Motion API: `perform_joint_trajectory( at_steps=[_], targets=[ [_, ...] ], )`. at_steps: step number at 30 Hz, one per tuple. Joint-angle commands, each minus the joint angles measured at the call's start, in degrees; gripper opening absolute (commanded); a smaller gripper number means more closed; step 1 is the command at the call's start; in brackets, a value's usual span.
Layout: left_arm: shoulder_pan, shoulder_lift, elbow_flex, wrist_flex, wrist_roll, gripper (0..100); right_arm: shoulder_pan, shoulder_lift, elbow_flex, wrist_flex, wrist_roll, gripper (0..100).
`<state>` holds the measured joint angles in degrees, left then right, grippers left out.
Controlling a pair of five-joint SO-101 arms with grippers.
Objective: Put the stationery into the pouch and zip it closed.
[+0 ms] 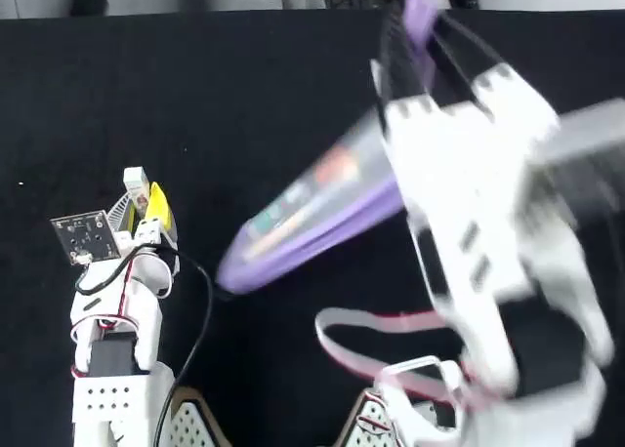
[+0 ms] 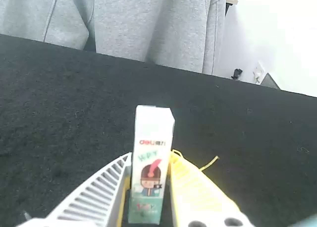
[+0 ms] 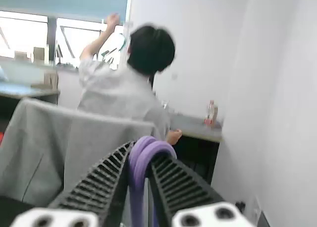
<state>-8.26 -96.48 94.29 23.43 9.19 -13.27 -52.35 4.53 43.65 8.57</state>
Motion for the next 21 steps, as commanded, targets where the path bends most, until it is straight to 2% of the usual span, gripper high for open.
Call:
perform_joint_trajectory(
  at_steps=[1, 14, 21],
  targets=[
    [-0.66, -0.70, -1.54, -0.35, 0.62, 3, -2.81, -6.90, 0.31, 1.05, 0.09, 1.1],
    [-0.22, -0.70, -1.63, -0.18, 0.62, 3, -5.01, -7.43, 1.80, -0.97, -0.26, 1.1],
    [6.64, -0.79, -9.63, 11.52, 0.62, 3, -12.92, -7.34, 1.89, -0.97, 0.18, 1.2]
  ],
)
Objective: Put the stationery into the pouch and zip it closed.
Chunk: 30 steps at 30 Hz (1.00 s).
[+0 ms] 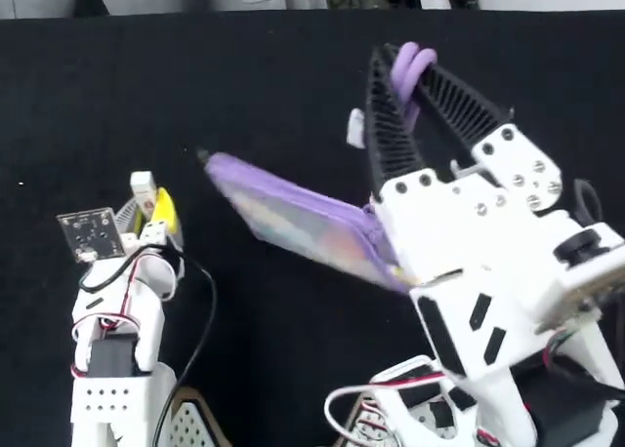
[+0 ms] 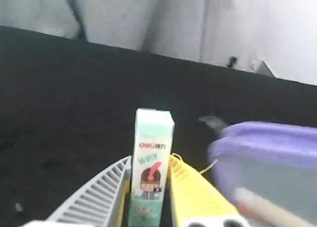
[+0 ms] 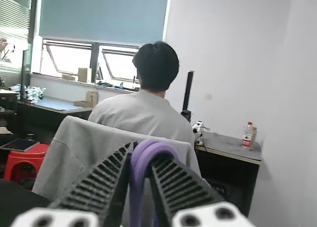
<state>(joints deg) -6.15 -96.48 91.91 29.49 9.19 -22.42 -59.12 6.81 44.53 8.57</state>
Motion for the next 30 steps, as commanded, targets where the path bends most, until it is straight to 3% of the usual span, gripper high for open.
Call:
perform_joint_trajectory(
  at_steps=[1, 8, 13, 23, 30],
  targets=[
    [5.41, -0.79, -7.87, 6.42, 0.62, 3, -4.40, -0.57, -0.40, -1.85, 0.18, 1.2],
    [2.51, -0.79, -8.04, 6.51, 0.62, 3, -5.54, 5.58, 4.79, -12.22, 0.70, 1.4],
    [-0.48, -0.79, -8.04, 6.51, 3.69, 3, -5.89, 16.75, -1.89, -18.20, 8.53, 1.2],
    [-1.54, -0.79, -8.13, 6.42, 5.01, 3, -5.89, 44.53, -55.16, 6.07, 8.70, 1.2],
    [-1.54, -0.88, -8.13, 6.42, 5.01, 3, -8.18, 59.56, -83.74, 15.82, 8.97, 1.2]
  ],
)
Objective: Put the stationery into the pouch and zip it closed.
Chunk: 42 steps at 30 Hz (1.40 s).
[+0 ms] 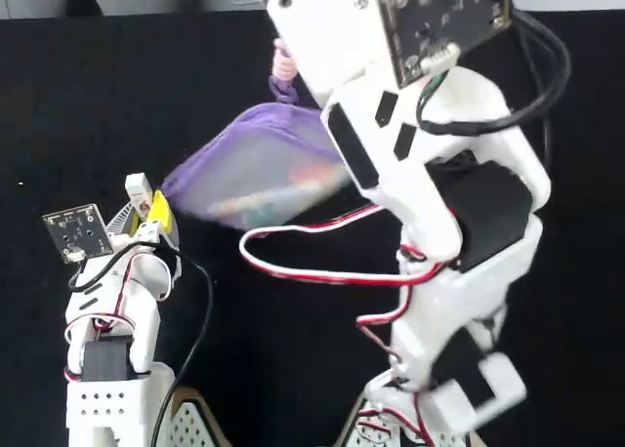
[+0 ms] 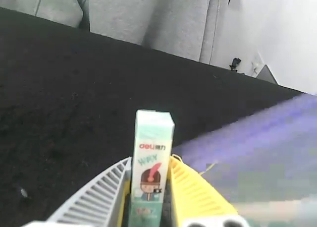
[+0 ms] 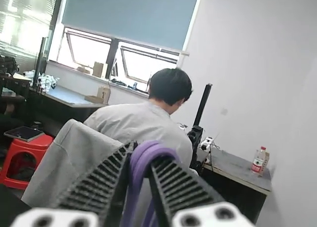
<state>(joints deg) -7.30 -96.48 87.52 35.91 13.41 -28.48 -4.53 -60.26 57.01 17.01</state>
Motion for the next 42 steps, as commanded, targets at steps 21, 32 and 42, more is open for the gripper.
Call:
perform_joint_trajectory(
  at_steps=[21, 32, 42],
  targets=[
    [-3.38, -0.88, -4.26, 0.00, 1.05, 3, -9.32, 1.10, -18.42, 22.95, 0.09, 1.1],
    [-3.03, -0.88, -5.49, 0.53, 1.14, 3, -9.58, -5.58, -19.30, 36.75, 0.09, 1.1],
    [-2.86, -0.88, -17.89, 9.05, 2.11, 3, -6.51, -7.08, -19.03, 39.82, 0.18, 1.1]
  ],
)
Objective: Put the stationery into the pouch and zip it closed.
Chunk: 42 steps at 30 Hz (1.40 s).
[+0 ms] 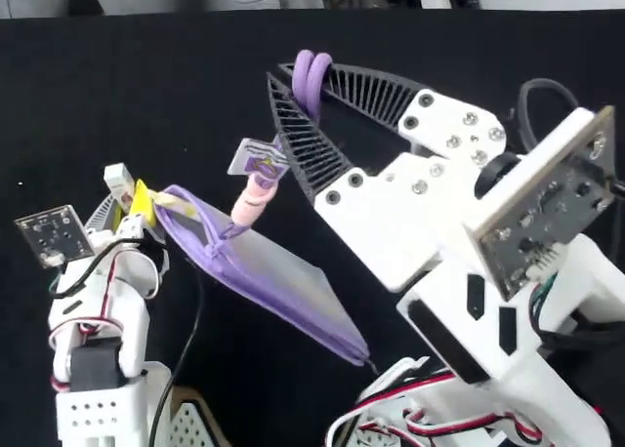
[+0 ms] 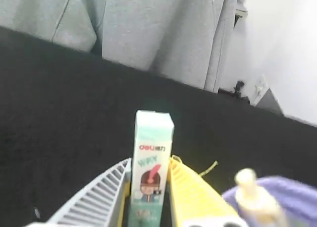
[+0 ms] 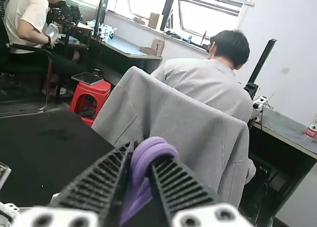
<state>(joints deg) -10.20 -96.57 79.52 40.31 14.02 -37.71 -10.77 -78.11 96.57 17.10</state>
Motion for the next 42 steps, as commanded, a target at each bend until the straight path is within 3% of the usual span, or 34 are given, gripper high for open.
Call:
perform_joint_trajectory(
  at_steps=[1, 6, 13, 17, 22, 27, 37, 42],
  targets=[
    [-0.04, -0.79, -12.00, 6.33, 2.81, 3, 3.78, -0.75, -1.10, 0.26, 0.09, 1.1],
    [0.04, -0.79, -22.20, 15.21, 5.01, 3, 8.44, -0.66, -1.19, 1.67, 0.09, 1.1],
    [0.22, -0.79, -36.70, 23.47, 5.01, 3, 9.32, -0.92, -1.45, 3.52, 0.09, 1.1],
    [5.67, -0.79, -41.54, 25.49, 5.10, 3, 9.32, -0.92, -1.45, 3.52, 0.09, 1.1],
    [12.26, -0.26, -38.20, 20.48, 9.41, 3, 9.32, -0.92, -1.54, 4.22, 0.00, 1.1],
    [13.32, -0.18, -29.23, 13.01, 13.63, 3, 9.41, -1.01, -1.54, 4.31, 0.00, 1.1],
    [13.49, -0.26, -23.08, 10.55, 16.53, 3, 9.41, -1.01, -1.27, 4.57, 0.00, 1.1],
    [21.49, -0.62, -18.51, 9.41, 16.09, 3, 11.43, -1.01, -1.10, 4.66, 0.00, 1.1]
  ],
)
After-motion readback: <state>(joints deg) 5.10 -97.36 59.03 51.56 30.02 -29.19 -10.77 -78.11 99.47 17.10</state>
